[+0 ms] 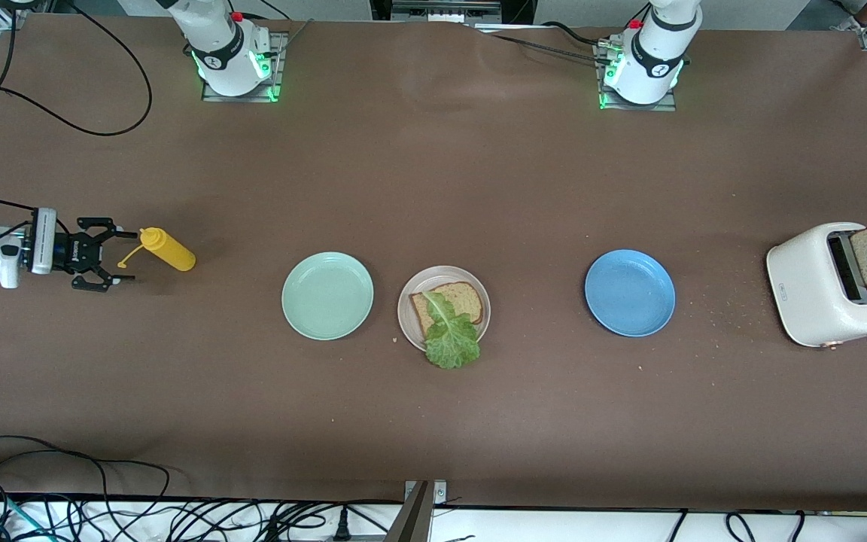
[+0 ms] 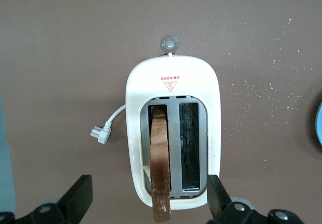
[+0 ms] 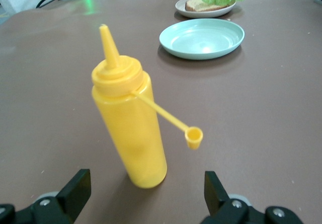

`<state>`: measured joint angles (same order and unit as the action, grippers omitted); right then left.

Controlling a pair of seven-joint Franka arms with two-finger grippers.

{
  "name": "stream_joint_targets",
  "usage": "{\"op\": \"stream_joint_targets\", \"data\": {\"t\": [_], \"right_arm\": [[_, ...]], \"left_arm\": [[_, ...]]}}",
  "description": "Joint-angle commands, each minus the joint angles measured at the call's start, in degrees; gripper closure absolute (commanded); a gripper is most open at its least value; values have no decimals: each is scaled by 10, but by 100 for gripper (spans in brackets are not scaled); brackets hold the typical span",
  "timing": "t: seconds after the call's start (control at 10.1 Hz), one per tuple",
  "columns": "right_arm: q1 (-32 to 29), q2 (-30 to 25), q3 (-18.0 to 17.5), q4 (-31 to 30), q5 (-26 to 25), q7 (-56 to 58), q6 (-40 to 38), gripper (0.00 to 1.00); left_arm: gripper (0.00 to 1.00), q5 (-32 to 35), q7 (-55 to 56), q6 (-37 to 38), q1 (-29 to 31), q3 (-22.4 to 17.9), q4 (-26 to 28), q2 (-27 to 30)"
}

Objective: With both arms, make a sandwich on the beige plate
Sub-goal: 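Grasp the yellow squeeze bottle with the right gripper and lift it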

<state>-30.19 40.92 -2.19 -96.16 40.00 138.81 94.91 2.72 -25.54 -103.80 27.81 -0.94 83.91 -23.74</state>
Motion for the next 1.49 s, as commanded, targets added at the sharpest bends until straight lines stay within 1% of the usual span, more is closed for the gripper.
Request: {"op": "stream_joint_targets", "data": {"t": [0.0,0.2,0.4,0.79,0.89,0.99,1.09,1.19,1.29,1.39], "right_arm": [[15,4,-1,-17,30,15,18,0],[22,13,-1,-32,40,17,22,0],[22,15,0,-38,41,17,22,0],[31,21,-1,-53,47,17,31,0],[39,21,-1,-58,64,19,31,0],[44,21,-1,-58,68,23,36,26],[49,21,-1,-57,72,25,43,67],[58,20,-1,-56,81,25,50,86],[72,15,-1,-51,87,25,59,96],[91,5,-1,-47,92,17,71,100]], "left_arm": [[0,16,43,-11,0,3,11,6],[0,16,79,-19,0,4,26,5],[0,16,80,-44,1,4,48,6],[0,16,82,-57,1,4,61,5],[0,16,82,-65,1,4,68,5],[5,16,82,-67,1,3,72,5],[11,18,84,-68,1,3,75,5],[16,19,84,-67,1,3,76,5],[27,19,84,-67,1,3,76,5],[44,21,81,-67,1,3,77,5]]}}
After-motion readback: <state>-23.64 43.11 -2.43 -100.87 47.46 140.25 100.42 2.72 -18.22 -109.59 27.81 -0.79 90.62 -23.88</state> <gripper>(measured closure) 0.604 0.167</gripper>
